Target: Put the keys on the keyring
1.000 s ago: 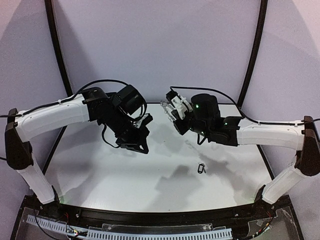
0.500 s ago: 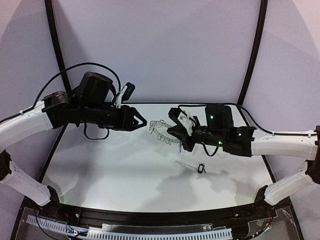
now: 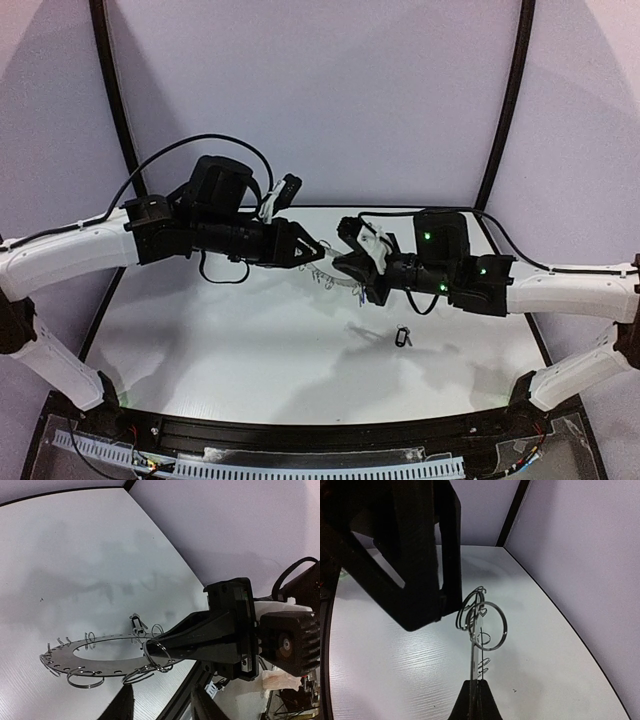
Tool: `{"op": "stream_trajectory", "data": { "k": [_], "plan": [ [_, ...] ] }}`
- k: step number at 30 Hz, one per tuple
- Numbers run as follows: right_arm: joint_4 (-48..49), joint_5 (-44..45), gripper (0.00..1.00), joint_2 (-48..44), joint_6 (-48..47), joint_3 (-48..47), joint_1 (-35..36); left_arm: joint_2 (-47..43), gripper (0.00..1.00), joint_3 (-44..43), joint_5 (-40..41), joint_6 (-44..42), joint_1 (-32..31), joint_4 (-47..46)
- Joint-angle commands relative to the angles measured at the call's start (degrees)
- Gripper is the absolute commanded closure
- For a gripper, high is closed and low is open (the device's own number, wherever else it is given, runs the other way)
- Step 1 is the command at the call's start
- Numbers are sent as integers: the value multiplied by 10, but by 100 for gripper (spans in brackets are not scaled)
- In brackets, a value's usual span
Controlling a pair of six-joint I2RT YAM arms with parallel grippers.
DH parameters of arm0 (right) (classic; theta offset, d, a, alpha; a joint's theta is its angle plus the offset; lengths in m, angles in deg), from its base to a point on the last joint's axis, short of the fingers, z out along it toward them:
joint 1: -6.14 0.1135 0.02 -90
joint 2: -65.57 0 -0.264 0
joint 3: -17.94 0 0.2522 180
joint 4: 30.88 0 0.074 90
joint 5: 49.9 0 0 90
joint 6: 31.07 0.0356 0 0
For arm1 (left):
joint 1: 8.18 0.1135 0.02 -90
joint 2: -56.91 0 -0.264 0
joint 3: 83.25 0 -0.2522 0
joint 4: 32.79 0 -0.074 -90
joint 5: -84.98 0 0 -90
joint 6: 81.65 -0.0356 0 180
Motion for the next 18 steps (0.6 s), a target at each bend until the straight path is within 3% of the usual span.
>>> {"op": "stream_trajectory", "data": {
  "k": [1,2,4,5,6,7,8,11,14,16,18],
  "plan": [
    [7,32,100,9,29,17,6,-13,50,15,25,5,3,4],
    [-3,74,100,24,40,24,5,-20,30,24,56,13,2,14],
    [-12,107,100,35,50,30,6,-29,18,39,97,21,2,29],
    [-18,140,100,47,58,41,5,-46,7,53,178,37,2,53],
    [-23,159,100,55,62,46,6,-51,4,66,245,44,3,63],
    [-25,168,99,61,63,48,6,-57,3,66,245,56,3,79],
    [-36,175,99,75,67,56,6,-67,1,78,343,89,9,136],
    [-27,162,96,97,60,69,15,-75,1,89,483,129,22,220],
    [-25,161,91,127,37,66,40,-87,1,113,544,144,38,239],
    [-34,151,79,141,26,60,62,-103,1,133,554,151,55,232],
    [-42,120,48,142,25,55,81,-122,1,153,561,153,75,217]
  ]
}}
